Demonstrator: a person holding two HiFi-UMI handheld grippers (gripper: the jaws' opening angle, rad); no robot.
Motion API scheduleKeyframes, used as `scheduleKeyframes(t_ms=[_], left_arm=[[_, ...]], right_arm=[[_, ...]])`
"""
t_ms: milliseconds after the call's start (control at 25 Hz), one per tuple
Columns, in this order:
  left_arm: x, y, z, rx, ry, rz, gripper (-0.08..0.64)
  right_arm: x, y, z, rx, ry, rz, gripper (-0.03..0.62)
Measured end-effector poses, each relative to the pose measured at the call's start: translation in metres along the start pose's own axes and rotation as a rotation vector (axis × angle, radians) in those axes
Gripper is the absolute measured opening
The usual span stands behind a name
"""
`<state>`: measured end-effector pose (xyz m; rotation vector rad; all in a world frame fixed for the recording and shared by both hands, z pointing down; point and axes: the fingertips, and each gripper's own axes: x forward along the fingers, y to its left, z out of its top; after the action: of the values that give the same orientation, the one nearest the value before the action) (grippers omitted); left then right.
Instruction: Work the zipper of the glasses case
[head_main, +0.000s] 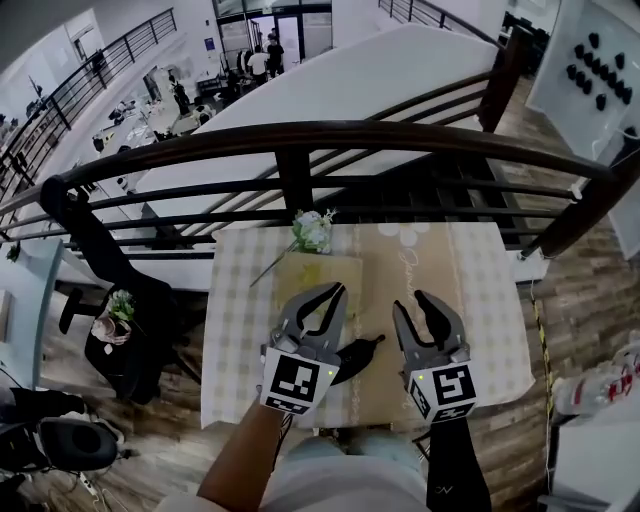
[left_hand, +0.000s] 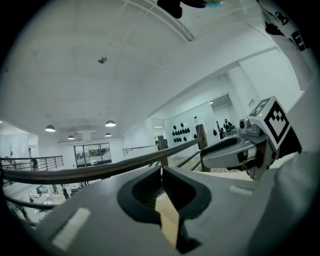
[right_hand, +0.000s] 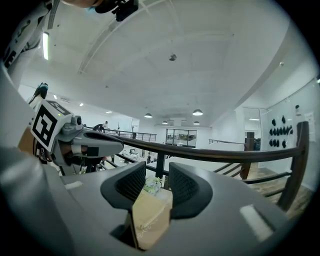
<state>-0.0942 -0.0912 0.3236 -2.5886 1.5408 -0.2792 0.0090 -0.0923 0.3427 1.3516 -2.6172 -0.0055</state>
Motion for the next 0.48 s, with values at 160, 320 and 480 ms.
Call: scheduleKeyframes(t_ms=[160,320,480], left_arm=[[0.008,0.0,-0.004,0.006,0.027,0.032,0.014],[0.017,-0.001,-0.014,0.001,0.071,0.064,0.014],[0.023,-0.003,-0.021,0.004,0.113,0.108,0.014]], right_arm=[[0.014,-0.009,0.002,0.003,-0.002,0.059,0.172],[0.027,-0.018,0.002,0.008,-0.001,0.118,0.172],[0.035,-0.028,-0.003,0.011,0.011,0.175,0.172]])
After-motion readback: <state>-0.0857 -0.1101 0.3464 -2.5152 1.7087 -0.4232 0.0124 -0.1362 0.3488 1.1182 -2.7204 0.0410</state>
